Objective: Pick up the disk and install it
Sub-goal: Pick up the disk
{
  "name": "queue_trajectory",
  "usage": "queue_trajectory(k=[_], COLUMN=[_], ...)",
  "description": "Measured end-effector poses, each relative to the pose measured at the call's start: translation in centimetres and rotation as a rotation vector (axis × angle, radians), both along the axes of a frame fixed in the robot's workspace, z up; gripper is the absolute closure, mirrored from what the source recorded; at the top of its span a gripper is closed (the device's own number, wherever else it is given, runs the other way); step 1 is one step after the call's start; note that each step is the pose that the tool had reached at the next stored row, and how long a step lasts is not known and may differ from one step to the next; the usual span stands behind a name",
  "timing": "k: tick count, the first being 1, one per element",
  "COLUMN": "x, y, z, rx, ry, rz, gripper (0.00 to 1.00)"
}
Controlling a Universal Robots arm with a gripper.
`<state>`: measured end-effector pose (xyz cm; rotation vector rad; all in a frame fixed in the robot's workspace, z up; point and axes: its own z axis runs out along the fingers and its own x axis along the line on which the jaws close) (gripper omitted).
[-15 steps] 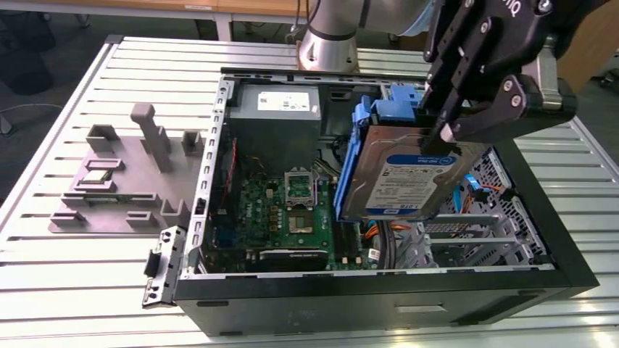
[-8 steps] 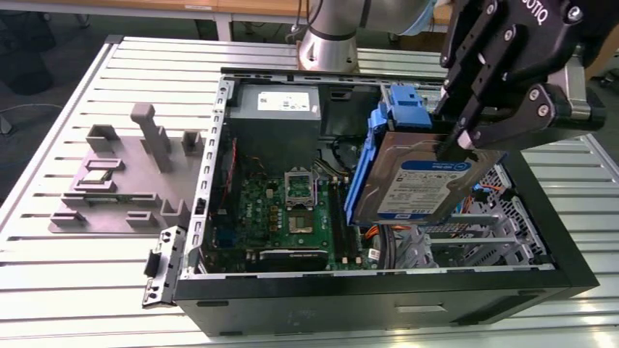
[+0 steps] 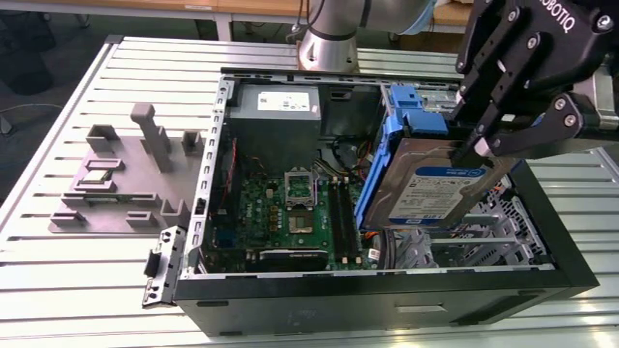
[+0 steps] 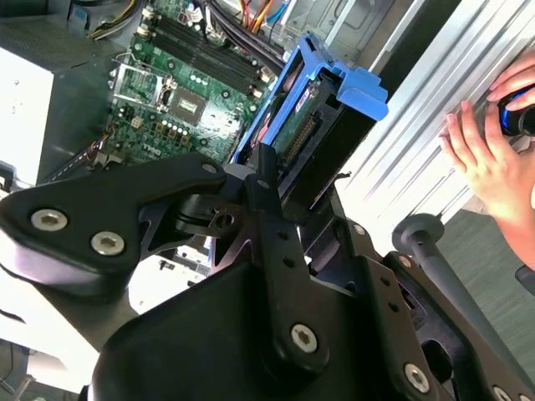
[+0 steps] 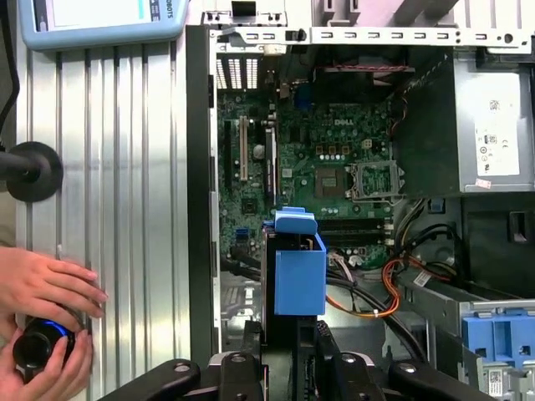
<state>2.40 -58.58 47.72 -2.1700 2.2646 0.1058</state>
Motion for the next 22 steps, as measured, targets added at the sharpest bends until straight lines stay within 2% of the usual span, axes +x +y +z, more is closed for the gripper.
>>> queue_trajectory(k=[4, 9, 16, 22], x=[0.67, 1.98, 3.09, 4.57], y=[-0.02, -0.02, -0.03, -0.03], z=[-0.02, -0.05, -0.05, -0.08], rx=[0.0, 0.0001, 0.0001, 0.0], ry=[0.0, 0.0, 0.0, 0.0], rz=[-0.002, -0.002, -0.002, -0.002], gripper=[0.65, 0.65, 0.65, 0.65])
